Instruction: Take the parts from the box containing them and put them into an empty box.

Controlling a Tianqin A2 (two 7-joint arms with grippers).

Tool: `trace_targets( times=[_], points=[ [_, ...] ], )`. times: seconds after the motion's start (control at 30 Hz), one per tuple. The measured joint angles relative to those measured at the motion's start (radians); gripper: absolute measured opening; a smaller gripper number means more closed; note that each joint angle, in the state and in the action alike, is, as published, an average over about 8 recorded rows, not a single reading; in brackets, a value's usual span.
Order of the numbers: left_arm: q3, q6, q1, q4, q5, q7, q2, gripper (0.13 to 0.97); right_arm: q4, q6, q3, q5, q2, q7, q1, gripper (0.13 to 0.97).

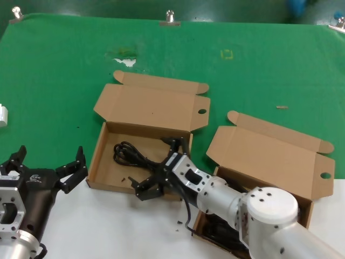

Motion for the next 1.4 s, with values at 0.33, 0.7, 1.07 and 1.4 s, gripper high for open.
trace_targets(
  times=[0.33, 0.7, 1.07, 1.4],
  points=[
    [0.000, 0.000, 0.000, 0.000, 0.000, 0.000, 0.000, 0.892, 0.171, 0.056, 0.153, -0.061, 0.040, 0.103, -0.149, 0.966],
    [0.000, 0.000, 0.000, 0.000, 0.000, 0.000, 0.000, 0.959, 0.362, 0.118, 0.323, -0.130, 0.084, 0.217, -0.312, 0.966],
    [0.000, 0.000, 0.000, 0.000, 0.000, 0.000, 0.000, 0.966, 0.551, 0.180, 0.491, -0.198, 0.128, 0.331, -0.476, 0.966],
    [0.000, 0.000, 0.000, 0.000, 0.000, 0.000, 0.000, 0.966, 0.723, 0.236, 0.645, -0.259, 0.168, 0.434, -0.625, 0.966]
  ],
)
